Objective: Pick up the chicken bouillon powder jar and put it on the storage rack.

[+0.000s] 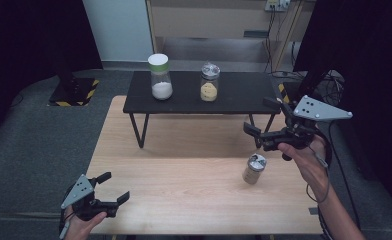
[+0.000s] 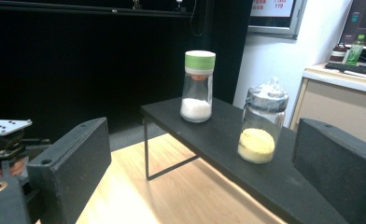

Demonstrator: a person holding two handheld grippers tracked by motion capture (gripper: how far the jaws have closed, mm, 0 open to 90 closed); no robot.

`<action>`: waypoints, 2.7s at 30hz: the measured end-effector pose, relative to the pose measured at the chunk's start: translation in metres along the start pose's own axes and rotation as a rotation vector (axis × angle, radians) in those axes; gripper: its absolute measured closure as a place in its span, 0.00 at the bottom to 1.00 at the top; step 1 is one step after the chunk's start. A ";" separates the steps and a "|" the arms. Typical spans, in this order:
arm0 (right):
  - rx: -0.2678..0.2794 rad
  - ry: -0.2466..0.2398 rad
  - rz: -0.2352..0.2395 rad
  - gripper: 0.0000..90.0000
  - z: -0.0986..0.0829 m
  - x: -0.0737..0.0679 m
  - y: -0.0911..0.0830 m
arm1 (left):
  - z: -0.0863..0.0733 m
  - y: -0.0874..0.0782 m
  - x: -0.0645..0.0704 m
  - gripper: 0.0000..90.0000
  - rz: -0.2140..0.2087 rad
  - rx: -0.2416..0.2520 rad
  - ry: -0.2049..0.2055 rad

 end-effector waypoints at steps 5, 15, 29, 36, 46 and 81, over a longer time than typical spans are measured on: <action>-0.007 0.006 -0.004 0.06 -0.014 -0.005 -0.011 | 0.000 0.000 0.000 0.01 0.000 0.000 0.001; -0.011 0.019 -0.017 0.06 -0.035 -0.013 -0.029 | 0.000 0.000 0.000 0.01 -0.004 0.001 0.002; 0.005 0.060 -0.068 0.06 -0.070 -0.030 -0.065 | 0.000 0.000 0.000 0.01 -0.003 0.001 0.003; -0.022 0.057 -0.104 0.06 -0.083 -0.035 -0.073 | 0.000 0.000 0.000 0.01 -0.003 0.002 0.002; -0.037 0.086 -0.153 0.06 -0.102 -0.041 -0.093 | 0.000 0.000 0.000 0.01 -0.008 0.004 0.005; -0.113 0.137 -0.234 0.06 -0.162 -0.050 -0.097 | 0.000 -0.001 0.001 0.01 -0.012 0.012 0.014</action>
Point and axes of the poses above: each handheld gripper's, and its own axes: y roughly forward along the jaws, z roughly out of its top, x roughly to its right, the point moved 5 cm from there along y, roughly forward along the jaws, and after that the axes turned 1 degree about z, right-handed, at the moved point
